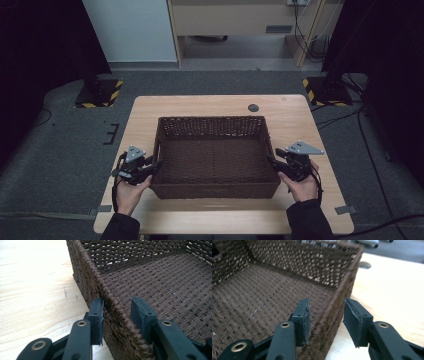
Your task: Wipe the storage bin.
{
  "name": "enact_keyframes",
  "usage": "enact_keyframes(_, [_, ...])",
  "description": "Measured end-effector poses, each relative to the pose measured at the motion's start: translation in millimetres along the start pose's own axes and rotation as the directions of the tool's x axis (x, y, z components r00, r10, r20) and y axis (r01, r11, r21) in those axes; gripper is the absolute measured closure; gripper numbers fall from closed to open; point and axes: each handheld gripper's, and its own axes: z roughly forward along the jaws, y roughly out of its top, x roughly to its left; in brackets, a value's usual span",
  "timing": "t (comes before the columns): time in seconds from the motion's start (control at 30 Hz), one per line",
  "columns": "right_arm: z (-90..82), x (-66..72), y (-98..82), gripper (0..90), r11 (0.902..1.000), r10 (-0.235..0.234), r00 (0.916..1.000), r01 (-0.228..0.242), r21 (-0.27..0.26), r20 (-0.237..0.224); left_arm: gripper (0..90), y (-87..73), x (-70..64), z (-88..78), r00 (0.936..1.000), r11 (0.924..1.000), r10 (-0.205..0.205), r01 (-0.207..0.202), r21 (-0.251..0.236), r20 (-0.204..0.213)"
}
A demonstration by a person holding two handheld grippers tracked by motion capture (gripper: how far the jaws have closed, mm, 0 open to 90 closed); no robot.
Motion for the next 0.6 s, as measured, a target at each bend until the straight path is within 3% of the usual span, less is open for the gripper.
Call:
enact_keyframes(0.17, [-13.5, -11.8, 2.9, 49.6, 0.9976, 0.034, 0.9992, -0.032, -0.062, 0.021, 62.1, 0.7, 0.7, 0.7, 1.0000, 0.9999, 0.004, -0.004, 0.010, -0.002])
enact_keyframes(0.6, [-25.4, -50.3, -27.7, 42.3, 0.9971, 0.075, 0.9873, -0.076, -0.002, 0.140, 62.2, 1.2, 0.1, 1.3, 0.9999, 0.9998, 0.013, -0.013, 0.013, -0.004])
